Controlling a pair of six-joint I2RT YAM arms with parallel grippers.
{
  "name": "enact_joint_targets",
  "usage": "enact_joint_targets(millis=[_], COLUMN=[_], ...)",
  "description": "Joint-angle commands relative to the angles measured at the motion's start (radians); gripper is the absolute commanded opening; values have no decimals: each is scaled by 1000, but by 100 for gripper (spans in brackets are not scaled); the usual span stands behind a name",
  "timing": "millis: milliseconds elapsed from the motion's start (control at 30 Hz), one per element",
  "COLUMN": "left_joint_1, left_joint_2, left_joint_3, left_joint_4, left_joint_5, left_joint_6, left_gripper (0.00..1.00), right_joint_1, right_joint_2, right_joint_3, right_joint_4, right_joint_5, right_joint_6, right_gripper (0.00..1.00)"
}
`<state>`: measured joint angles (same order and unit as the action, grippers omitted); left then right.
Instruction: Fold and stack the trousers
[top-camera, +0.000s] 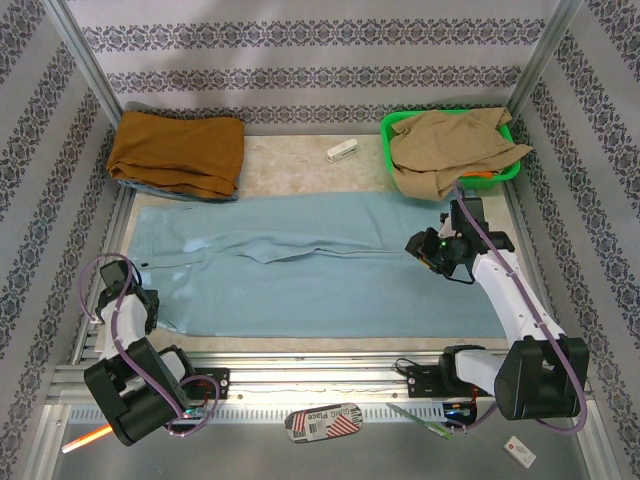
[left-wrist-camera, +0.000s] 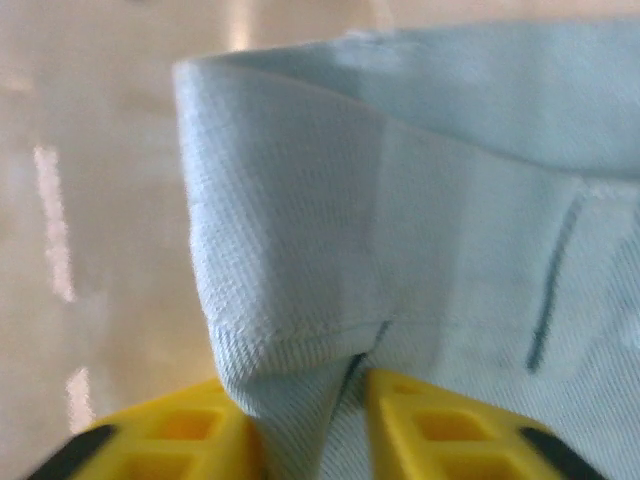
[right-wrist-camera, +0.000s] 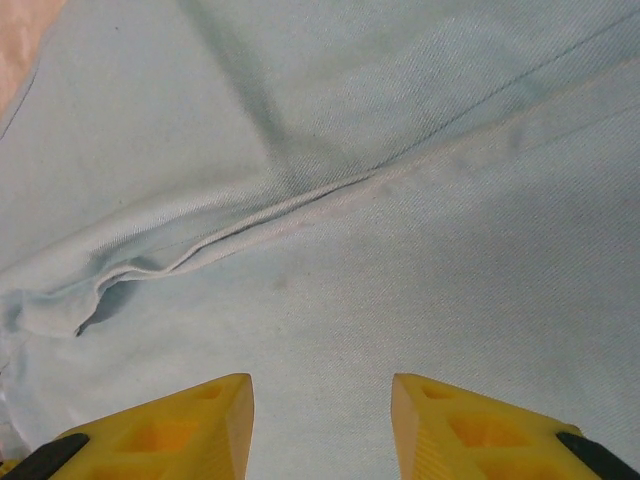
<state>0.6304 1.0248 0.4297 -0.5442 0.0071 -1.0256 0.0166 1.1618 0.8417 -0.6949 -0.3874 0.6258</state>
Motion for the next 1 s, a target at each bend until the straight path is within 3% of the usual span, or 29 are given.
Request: enact_joint_targets(millis=[0, 267, 400, 600, 767, 967], left_joint_1=[2, 2, 2, -4, -18, -24], left_joint_2=[-38, -100, -140, -164, -114, -97], left_joint_3=[5, 37, 60, 80, 84, 80], left_joint_4=[36, -30, -22, 49, 87, 112], left_joint_5=[45, 96, 170, 252, 295, 316], left_joint_6=[9, -7, -36, -102, -127, -117], left_gripper=[23, 0, 0, 0, 0, 0], right_joint_1=[-4, 5, 12, 13, 71, 225], right_joint_2=[-29, -43, -59, -79, -199, -378], right_joint_3=[20, 28, 50, 213, 22, -222], right_joint_4=[-35, -46, -87, -253, -182, -199], right_joint_5=[-10, -17, -13, 22, 6, 177], right_joint_6=[14, 37, 66, 80, 353, 651], right_gripper=[41, 41, 39, 41, 40, 45])
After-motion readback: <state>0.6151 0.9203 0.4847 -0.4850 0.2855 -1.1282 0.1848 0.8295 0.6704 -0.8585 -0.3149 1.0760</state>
